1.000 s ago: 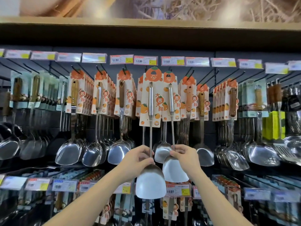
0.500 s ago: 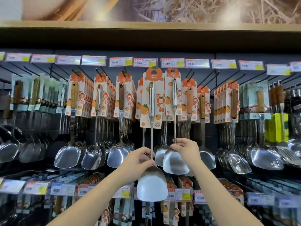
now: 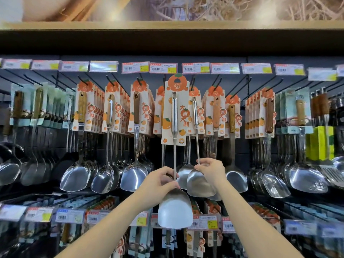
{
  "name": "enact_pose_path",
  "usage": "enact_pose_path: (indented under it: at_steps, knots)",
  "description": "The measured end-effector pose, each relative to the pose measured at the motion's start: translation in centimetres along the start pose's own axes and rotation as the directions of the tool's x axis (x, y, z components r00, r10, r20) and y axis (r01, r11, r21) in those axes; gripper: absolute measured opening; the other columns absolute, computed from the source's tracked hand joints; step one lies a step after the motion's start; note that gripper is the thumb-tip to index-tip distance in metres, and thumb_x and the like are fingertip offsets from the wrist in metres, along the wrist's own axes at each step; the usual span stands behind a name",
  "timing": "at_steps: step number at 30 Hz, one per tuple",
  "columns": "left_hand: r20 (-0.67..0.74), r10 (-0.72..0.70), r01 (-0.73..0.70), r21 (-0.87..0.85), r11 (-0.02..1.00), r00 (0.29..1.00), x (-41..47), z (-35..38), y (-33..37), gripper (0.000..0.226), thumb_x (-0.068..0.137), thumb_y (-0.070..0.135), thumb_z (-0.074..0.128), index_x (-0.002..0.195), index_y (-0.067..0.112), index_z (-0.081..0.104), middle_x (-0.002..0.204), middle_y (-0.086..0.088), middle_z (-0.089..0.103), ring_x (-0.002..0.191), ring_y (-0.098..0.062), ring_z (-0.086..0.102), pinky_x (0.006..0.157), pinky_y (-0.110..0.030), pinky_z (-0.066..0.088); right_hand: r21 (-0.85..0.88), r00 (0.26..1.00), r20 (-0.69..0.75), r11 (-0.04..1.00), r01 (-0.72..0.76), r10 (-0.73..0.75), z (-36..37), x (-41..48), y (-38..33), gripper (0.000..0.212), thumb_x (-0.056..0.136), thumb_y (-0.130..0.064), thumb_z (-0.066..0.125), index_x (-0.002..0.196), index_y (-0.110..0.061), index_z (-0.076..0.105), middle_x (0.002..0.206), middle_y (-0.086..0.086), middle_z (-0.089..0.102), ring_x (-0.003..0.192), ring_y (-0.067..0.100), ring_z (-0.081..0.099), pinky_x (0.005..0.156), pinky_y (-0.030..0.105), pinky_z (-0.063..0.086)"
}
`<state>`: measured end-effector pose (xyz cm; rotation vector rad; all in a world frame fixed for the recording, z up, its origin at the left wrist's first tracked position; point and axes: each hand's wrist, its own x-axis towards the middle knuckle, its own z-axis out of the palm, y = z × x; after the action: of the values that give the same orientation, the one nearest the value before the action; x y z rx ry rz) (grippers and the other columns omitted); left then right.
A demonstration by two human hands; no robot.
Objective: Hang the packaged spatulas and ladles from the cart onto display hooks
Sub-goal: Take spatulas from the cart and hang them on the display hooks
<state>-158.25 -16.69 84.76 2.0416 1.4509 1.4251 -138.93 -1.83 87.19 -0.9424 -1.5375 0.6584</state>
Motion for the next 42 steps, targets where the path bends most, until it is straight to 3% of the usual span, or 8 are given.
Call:
enact_pose_path:
  at_steps: [5, 11, 17, 22, 28, 31, 36, 42]
  knots:
    - [-0.013, -0.003, 0.003, 0.003, 1.000, 1.000, 0.7, 0.4, 0.3, 0.012, 0.093, 0.024, 0.070, 0.102, 0.030, 0.065, 0.088, 0.005, 0.080, 0.085, -0.012, 0.068, 0.088, -0.038, 0.056, 0.040, 0.997, 0.073, 0.998, -0.041, 0.038, 0.5, 1.4, 0.8, 0.022, 0.078, -0.013, 0.085, 0.090, -0.030, 0.077, 0.094, -0.003, 0.079, 0.095, 0.014, 0.072, 0.093, 0.028, 0.054]
    - [0.003, 0.004, -0.004, 0.009, 1.000, 1.000, 1.8, 1.2, 0.3, 0.010, 0.095, 0.023, 0.067, 0.102, 0.029, 0.065, 0.088, 0.003, 0.081, 0.085, -0.026, 0.070, 0.086, -0.049, 0.057, 0.061, 0.983, 0.152, 0.992, -0.113, 0.103, 2.2, 7.1, 4.8, 0.013, 0.070, -0.016, 0.089, 0.080, -0.020, 0.082, 0.087, 0.004, 0.080, 0.093, 0.029, 0.075, 0.091, 0.041, 0.060]
    - [0.012, 0.004, -0.004, -0.002, 1.000, 1.000, 2.2, 2.7, -0.5, 0.012, 0.093, 0.025, 0.068, 0.103, 0.032, 0.065, 0.087, 0.003, 0.081, 0.084, -0.031, 0.070, 0.085, -0.050, 0.056, -0.147, 0.997, -0.080, 0.988, -0.037, 0.025, 1.6, 2.1, 0.3, 0.033, 0.096, -0.022, 0.065, 0.127, -0.011, 0.068, 0.117, 0.003, 0.072, 0.113, 0.022, 0.065, 0.097, 0.029, 0.046]
    - [0.001, 0.008, -0.008, -0.011, 1.000, 1.000, 2.7, 3.7, -0.8, 0.015, 0.093, 0.024, 0.071, 0.105, 0.032, 0.066, 0.087, 0.000, 0.080, 0.072, -0.016, 0.059, 0.070, -0.032, 0.048, 0.514, 0.999, 0.023, 0.857, 0.014, -0.030, -0.7, -0.9, -4.7, 0.023, 0.104, -0.016, 0.050, 0.125, -0.016, 0.059, 0.106, 0.009, 0.076, 0.094, 0.027, 0.076, 0.090, 0.043, 0.061]
    - [-0.004, 0.048, -0.048, -0.007, 0.999, 0.999, 3.9, 4.4, -0.3, 0.017, 0.091, 0.032, 0.072, 0.105, 0.041, 0.067, 0.088, -0.005, 0.080, 0.072, -0.017, 0.067, 0.075, -0.041, 0.055, 0.451, 0.949, 0.159, 0.875, 0.176, -0.273, -1.8, -1.9, -8.5, 0.069, 0.091, -0.005, 0.073, 0.147, -0.029, 0.041, 0.108, 0.003, 0.079, 0.092, 0.028, 0.077, 0.085, 0.043, 0.063]
    - [-0.005, 0.044, -0.044, -0.043, 0.998, 0.999, 4.6, 4.4, 0.0, 0.019, 0.092, 0.027, 0.073, 0.109, 0.034, 0.068, 0.088, -0.001, 0.081, 0.085, -0.032, 0.074, 0.078, -0.045, 0.057, 0.428, 0.947, 0.114, 0.875, 0.224, -0.299, -1.8, -1.7, -9.3, 0.074, 0.090, 0.004, 0.069, 0.150, -0.028, 0.039, 0.107, 0.003, 0.079, 0.088, 0.028, 0.077, 0.082, 0.043, 0.064]
    - [-0.026, 0.059, -0.060, -0.028, 0.998, 0.998, 6.0, 3.8, 0.8, 0.027, 0.091, 0.029, 0.075, 0.117, 0.033, 0.070, 0.086, 0.005, 0.080, 0.085, -0.008, 0.073, 0.088, -0.034, 0.057, 0.447, 0.949, 0.098, 0.865, 0.227, -0.300, -1.9, -0.1, -10.1, 0.077, 0.093, 0.004, 0.067, 0.155, -0.028, 0.036, 0.109, 0.002, 0.079, 0.091, 0.026, 0.077, 0.087, 0.046, 0.063]
    - [-0.049, 0.049, -0.051, -0.037, 0.998, 0.998, 7.6, 3.5, 1.5, 0.033, 0.092, 0.030, 0.074, 0.125, 0.031, 0.067, 0.087, 0.005, 0.081, 0.092, -0.011, 0.075, 0.099, -0.040, 0.055, 0.444, 0.938, 0.130, 0.865, 0.235, -0.322, -2.2, 1.9, -10.9, 0.077, 0.095, 0.003, 0.065, 0.157, -0.032, 0.036, 0.110, 0.004, 0.079, 0.092, 0.026, 0.077, 0.092, 0.048, 0.061]
